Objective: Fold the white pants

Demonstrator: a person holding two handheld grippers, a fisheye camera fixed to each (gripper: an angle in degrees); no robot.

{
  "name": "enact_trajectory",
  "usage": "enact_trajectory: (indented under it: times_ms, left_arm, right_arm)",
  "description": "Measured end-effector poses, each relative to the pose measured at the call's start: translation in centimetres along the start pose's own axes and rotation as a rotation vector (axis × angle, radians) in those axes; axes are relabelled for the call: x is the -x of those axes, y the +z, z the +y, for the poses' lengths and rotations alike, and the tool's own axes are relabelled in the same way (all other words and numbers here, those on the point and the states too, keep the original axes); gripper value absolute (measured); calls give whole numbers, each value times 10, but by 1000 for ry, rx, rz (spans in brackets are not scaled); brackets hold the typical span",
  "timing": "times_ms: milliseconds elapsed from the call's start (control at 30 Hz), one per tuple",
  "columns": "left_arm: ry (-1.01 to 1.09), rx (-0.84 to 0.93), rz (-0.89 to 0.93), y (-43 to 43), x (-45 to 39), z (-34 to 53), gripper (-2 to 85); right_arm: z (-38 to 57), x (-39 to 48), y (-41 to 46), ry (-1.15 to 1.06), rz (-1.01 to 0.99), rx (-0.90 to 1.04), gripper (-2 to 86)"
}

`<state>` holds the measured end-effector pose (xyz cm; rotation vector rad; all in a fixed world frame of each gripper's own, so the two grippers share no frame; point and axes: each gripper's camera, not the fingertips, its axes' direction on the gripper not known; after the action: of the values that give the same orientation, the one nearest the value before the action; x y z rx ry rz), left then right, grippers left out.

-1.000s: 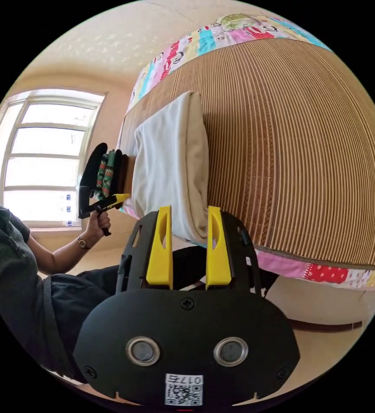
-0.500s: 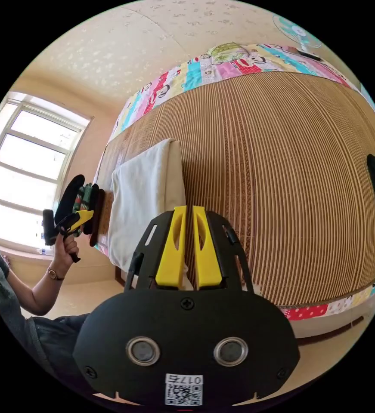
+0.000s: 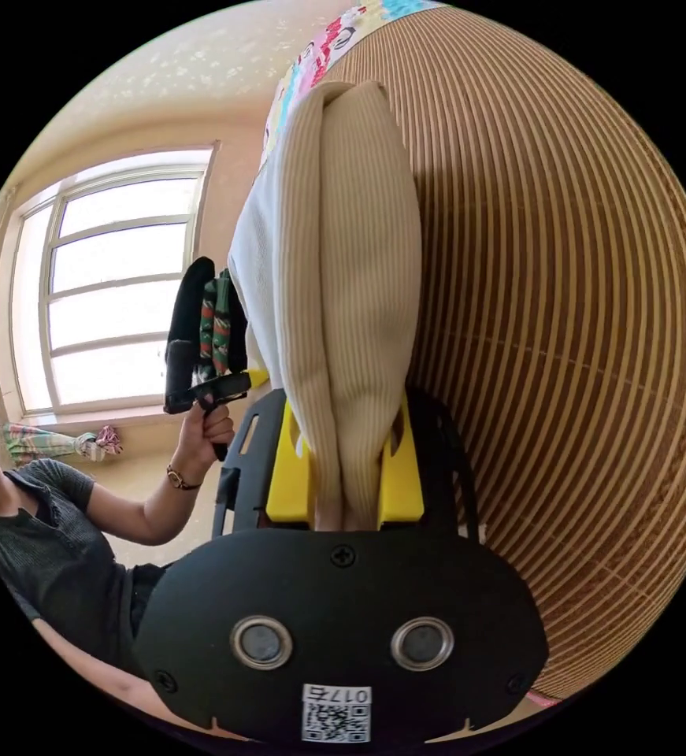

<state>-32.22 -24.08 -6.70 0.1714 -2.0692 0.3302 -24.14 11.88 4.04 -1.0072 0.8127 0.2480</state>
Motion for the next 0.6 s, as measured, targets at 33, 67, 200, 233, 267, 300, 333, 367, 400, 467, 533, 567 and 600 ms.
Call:
enact_trajectory:
  times_ms: [33,67,200,233,267,300,333,367,400,467,533,567,600]
  left_arm:
    - [1,-26,-82,-14,6,4,115]
    - [-4,-63,-167,-32,14,8,120]
    - [-110,-242,-402,-106,46,30,125]
    - [-121,-324,-447,-133,51,43,126]
    - [-135,-407,-477,-159,52,59,127]
    - [-141,-445,-485,-171,52,67,127]
    - [-143,-509,-490,-188,50,84,127]
    - [-140,-553,-488,-197,46,99,127]
    - [-137,-567,-485,-199,44,107,127]
    - [-125,-561,-475,-190,34,127,127]
    - [-111,-506,-465,-168,25,135,129]
    - [-101,-465,-446,-148,18,139,130]
    - [-94,-444,-430,-138,14,140,130]
  right_arm:
    - [-1,4,13,9,-23,1,144]
    - [-6,13,40,30,-73,-1,143]
    - [-34,82,145,40,-86,-50,145]
    - [-40,92,161,49,-88,-52,146]
    - [-54,111,193,64,-96,-48,147]
    - [-68,128,225,73,-102,-34,149]
    - [-75,135,240,72,-105,-23,150]
    - [-86,148,262,81,-113,9,152]
    - [-91,155,272,121,-104,26,149]
    - [-88,166,266,117,-76,44,134]
    - [-73,177,247,8,-49,79,103]
    - [-55,179,228,-47,-24,110,80]
    - [-33,177,203,-76,-1,143,57]
